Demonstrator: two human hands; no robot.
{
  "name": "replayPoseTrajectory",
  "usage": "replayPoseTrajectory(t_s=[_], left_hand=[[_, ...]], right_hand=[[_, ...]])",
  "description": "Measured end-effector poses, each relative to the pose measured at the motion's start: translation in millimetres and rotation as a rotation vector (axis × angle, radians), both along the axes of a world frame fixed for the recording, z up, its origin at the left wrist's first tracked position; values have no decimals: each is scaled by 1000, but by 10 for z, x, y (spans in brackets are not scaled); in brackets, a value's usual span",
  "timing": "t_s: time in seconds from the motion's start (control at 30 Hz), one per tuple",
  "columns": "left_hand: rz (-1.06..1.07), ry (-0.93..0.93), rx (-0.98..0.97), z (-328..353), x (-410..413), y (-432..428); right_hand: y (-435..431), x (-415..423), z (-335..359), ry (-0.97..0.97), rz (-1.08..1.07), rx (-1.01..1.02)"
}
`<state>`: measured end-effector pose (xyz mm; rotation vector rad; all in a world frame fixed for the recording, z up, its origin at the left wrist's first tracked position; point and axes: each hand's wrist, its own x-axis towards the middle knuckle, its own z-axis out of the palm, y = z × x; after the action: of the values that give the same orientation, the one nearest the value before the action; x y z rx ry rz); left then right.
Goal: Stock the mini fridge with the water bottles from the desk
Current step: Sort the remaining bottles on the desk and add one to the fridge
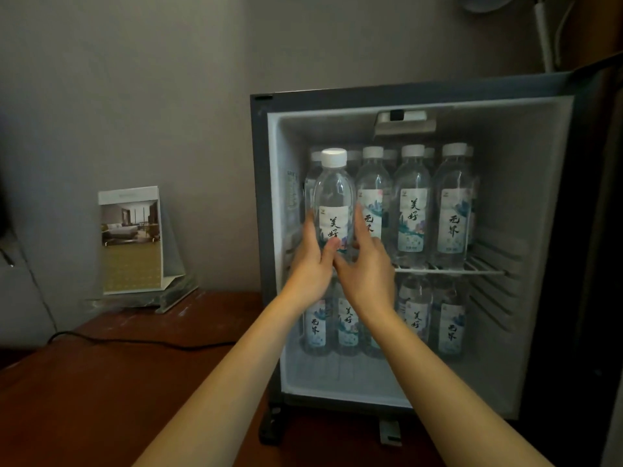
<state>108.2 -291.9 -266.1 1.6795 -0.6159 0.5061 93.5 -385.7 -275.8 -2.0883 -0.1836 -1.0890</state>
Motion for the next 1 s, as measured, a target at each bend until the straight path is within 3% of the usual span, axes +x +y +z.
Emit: replayPoseTrajectory(t_s=[0.2,0.5,0.73,0.83,0.9,1.0], left_hand=[[60,55,28,55,101,-40],[343,51,257,-76,206,-21],[473,-2,340,-73,189,-36],[488,-8,346,-64,181,-47],[475,3,344,-50,175,-49],[382,24,303,-8,162,-66]], right_hand=[[34,50,-88,25,-61,2],[31,104,-273,5,-88,-47],[-10,105,-166,170,-134,-168],[-64,84,-84,236,-46,-130],[-157,23,-50,120,-1,-29],[-410,-87,28,-135,-160,127]])
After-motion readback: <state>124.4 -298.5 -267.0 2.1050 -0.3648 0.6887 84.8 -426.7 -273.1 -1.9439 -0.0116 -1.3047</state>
